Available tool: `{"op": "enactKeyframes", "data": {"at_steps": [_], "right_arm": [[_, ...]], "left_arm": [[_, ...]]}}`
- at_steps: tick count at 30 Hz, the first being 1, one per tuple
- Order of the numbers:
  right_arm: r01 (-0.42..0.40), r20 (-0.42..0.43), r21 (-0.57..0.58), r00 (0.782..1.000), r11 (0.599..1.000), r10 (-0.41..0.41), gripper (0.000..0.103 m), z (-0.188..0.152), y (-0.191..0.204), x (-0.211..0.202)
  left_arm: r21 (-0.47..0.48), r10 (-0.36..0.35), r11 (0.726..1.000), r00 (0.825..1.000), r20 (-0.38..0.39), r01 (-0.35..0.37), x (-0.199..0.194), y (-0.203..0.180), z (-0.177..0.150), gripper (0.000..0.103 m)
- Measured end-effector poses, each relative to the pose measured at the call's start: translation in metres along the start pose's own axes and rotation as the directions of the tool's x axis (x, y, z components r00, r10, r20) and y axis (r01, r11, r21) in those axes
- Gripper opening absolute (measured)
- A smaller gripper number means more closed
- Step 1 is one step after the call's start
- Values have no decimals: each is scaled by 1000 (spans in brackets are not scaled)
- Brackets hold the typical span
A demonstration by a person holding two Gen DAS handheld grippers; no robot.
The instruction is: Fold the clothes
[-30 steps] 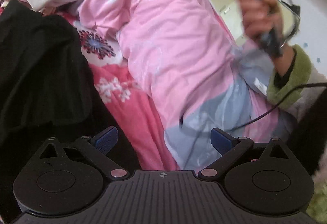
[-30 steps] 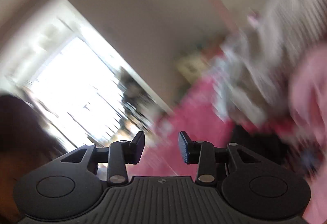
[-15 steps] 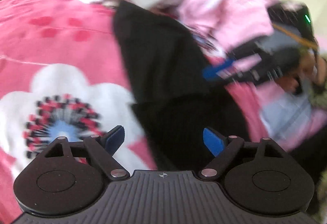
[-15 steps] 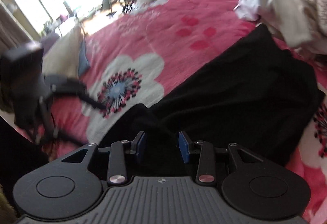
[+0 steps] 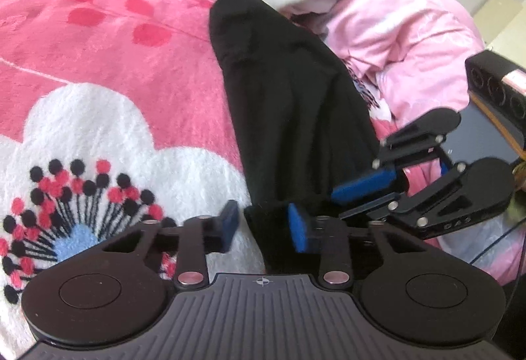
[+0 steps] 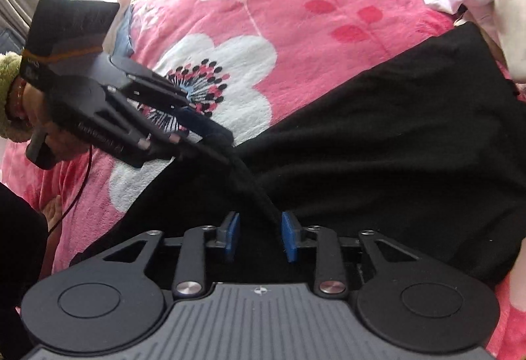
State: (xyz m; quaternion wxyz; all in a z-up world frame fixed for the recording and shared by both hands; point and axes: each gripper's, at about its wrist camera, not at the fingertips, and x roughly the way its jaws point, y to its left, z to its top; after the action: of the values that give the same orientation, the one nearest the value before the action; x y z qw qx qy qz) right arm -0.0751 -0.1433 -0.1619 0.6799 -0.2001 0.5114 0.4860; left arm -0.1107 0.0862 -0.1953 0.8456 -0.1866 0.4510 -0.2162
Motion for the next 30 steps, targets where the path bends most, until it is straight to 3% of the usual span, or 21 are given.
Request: {"op": "enactKeyframes", "data": {"at_steps": [4, 8, 12, 16, 22, 27, 30], "right_arm": [[-8, 5, 13, 1000, 1000, 7, 1, -3, -2, -2], [-38, 38, 33, 999, 999, 37, 0, -10, -6, -24], [-47, 40, 11, 998, 999, 47, 0, -31, -5, -59], [-40, -42, -33, 998, 999, 39, 0, -58, -4, -86], [-4, -176, -83, 984, 997, -10, 0, -87, 0, -96], [11, -179, -18, 984, 1000, -14, 0, -103, -6, -110], [-4, -166, 14, 986, 1000, 6, 0, -111, -10, -109]], "left_arm": [[35, -18, 999, 1000, 14, 17, -4, -5, -2, 8], [77, -71, 995, 997, 42, 68, -18, -23, -4, 5], [104, -198, 976, 980, 33, 193, -29, -53, -5, 5], [128, -319, 938, 947, -34, 321, -29, -87, -15, 5], [158, -430, 870, 875, -221, 467, 7, -140, -42, 5], [180, -445, 833, 827, -343, 523, 37, -169, -65, 5], [187, -428, 830, 814, -392, 526, 55, -177, -79, 5]]}}
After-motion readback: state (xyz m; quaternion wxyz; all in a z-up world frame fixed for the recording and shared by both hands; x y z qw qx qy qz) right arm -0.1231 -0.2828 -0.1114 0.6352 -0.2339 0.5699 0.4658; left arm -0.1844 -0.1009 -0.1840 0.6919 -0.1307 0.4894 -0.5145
